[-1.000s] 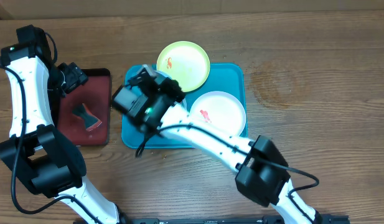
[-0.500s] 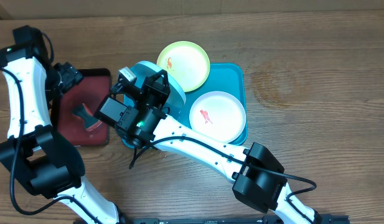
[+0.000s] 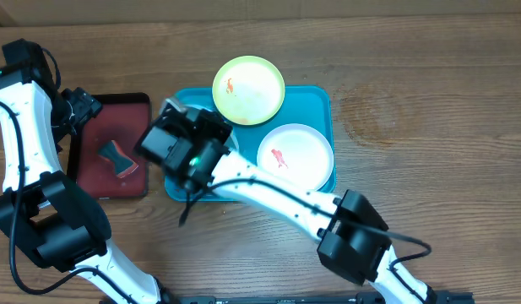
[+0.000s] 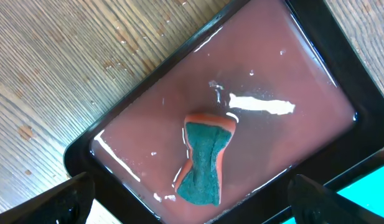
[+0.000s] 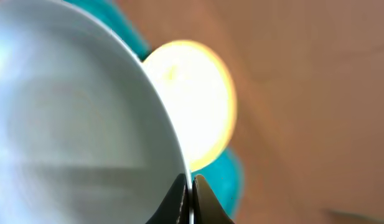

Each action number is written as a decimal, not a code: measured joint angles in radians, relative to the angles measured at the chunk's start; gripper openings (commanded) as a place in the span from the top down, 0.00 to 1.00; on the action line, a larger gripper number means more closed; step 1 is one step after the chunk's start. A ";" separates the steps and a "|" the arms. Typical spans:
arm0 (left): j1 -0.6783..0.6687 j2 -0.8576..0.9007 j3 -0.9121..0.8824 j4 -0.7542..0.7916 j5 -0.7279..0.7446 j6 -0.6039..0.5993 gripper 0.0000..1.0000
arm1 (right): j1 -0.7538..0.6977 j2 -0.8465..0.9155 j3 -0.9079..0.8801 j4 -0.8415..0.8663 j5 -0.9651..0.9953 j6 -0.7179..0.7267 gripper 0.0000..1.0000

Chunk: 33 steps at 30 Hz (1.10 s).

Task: Clean dirty plates on tray and stack at the side
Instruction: 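Lift the light blue plate off the teal tray with the right gripper, then place the light blue plate on the table right of the tray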

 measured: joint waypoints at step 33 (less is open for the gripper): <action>-0.001 0.000 0.000 -0.002 0.002 -0.003 0.00 | -1.283 -0.066 -0.410 -0.047 -0.980 0.279 0.83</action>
